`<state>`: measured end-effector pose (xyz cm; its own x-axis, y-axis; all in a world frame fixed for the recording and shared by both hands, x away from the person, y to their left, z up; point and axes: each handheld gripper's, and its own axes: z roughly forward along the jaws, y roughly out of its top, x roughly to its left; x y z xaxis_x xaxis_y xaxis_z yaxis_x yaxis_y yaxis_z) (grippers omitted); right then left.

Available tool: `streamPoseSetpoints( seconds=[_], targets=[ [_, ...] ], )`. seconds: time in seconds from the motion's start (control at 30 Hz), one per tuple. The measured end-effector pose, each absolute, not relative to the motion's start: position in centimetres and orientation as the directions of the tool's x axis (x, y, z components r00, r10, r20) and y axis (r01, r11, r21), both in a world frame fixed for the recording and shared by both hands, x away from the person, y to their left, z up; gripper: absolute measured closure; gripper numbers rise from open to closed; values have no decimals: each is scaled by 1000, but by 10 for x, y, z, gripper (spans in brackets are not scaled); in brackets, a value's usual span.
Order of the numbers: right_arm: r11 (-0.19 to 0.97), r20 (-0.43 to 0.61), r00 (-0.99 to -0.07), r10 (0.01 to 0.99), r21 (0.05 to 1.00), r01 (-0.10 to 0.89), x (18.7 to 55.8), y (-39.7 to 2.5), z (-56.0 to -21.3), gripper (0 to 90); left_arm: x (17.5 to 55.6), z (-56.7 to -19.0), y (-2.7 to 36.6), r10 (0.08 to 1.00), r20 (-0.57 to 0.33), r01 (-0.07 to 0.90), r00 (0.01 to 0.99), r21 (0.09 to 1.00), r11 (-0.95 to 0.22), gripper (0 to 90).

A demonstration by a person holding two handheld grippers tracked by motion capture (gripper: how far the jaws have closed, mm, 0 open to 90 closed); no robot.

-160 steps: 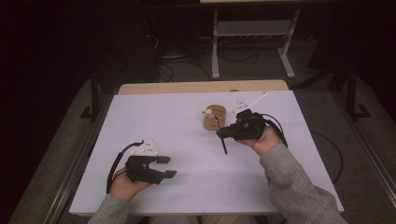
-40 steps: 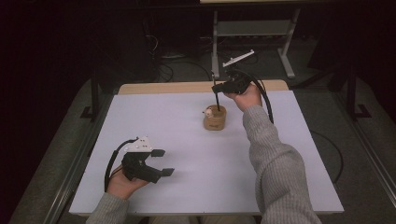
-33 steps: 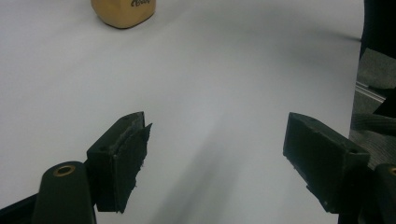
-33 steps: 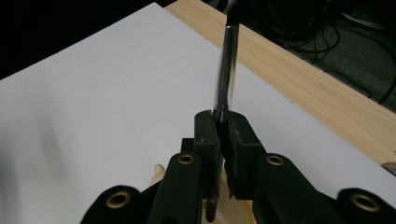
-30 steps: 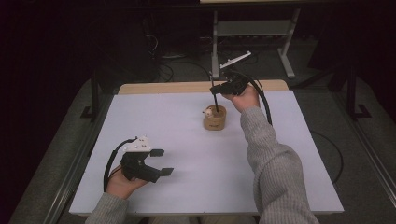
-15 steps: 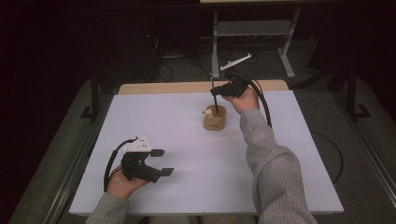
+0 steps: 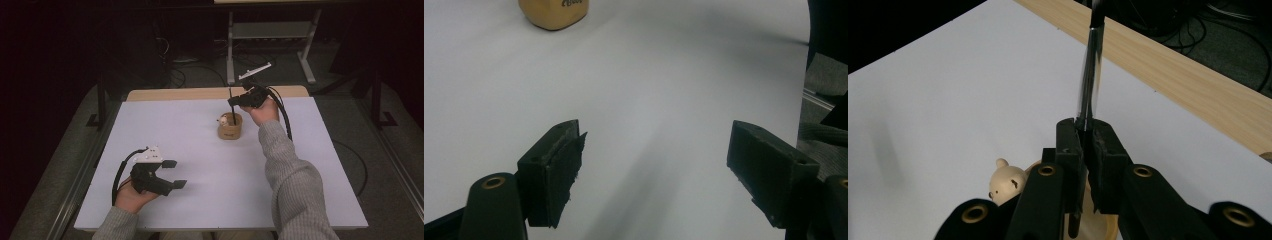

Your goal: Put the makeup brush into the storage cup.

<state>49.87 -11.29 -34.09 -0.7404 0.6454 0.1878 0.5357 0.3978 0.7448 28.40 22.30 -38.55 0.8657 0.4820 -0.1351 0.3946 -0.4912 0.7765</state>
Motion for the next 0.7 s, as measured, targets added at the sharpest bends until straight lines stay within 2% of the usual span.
streamPoseSetpoints(
  seconds=[0.7],
  targets=[
    [391, 192, -726, 660, 738, 550, 495, -115, -352, 831, 283, -386, 221, 482, -143, 400, 864, 777, -486, 216]
  ],
)
